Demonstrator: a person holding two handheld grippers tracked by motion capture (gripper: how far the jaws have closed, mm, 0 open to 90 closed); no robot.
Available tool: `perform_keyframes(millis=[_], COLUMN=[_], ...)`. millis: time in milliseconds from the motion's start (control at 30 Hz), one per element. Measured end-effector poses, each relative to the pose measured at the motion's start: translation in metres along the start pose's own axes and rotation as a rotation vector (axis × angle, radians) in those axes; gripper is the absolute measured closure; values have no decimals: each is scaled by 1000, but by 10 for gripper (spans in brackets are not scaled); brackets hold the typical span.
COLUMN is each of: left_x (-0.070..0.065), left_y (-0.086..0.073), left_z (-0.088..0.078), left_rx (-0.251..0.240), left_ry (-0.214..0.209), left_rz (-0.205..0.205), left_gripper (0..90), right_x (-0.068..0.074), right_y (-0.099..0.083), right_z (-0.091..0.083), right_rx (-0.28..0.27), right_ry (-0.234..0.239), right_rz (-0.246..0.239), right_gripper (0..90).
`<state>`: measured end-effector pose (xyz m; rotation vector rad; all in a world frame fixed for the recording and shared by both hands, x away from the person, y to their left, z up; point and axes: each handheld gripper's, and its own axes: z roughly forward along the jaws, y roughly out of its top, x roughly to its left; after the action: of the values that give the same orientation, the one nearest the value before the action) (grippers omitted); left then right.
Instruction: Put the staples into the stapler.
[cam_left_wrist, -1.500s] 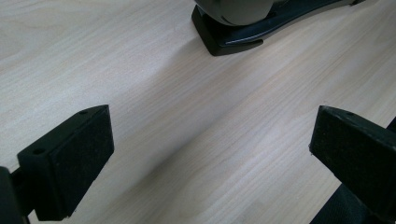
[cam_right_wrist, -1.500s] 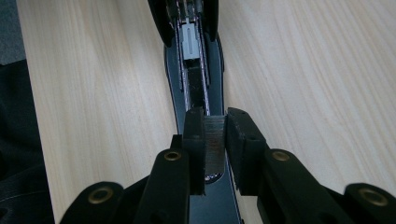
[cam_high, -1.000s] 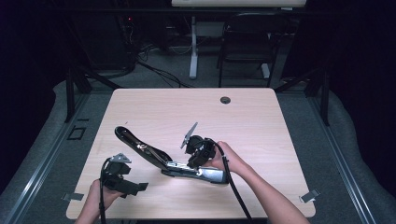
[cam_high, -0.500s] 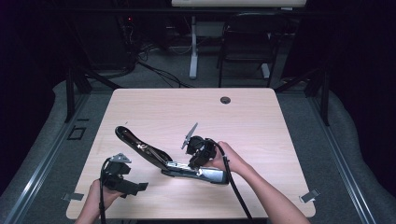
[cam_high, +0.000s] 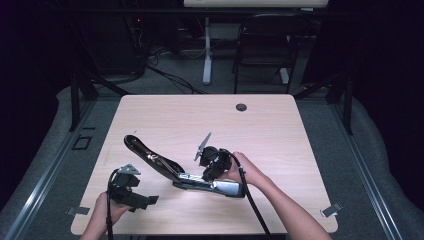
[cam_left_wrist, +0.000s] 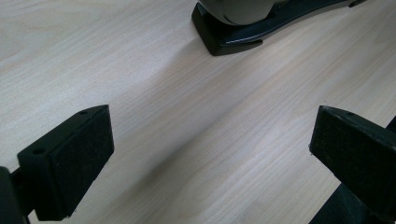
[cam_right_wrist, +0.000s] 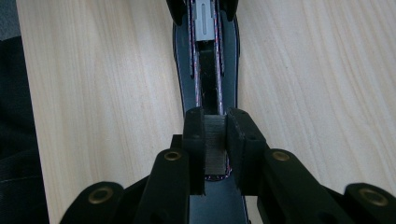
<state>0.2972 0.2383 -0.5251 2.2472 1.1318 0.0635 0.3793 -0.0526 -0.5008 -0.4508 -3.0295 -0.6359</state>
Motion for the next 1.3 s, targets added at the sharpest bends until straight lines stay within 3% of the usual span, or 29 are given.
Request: perform_keyframes(millis=[1300], left_x=[0], left_y=[0], left_z=[0], left_rx=[2], left_ry=[4], left_rz=[2], left_gripper=[0], right_x=[-1], right_y=[-2], right_z=[4], right_rx=[33], right_ry=[-1], right_rz=[-5], right_gripper=[747])
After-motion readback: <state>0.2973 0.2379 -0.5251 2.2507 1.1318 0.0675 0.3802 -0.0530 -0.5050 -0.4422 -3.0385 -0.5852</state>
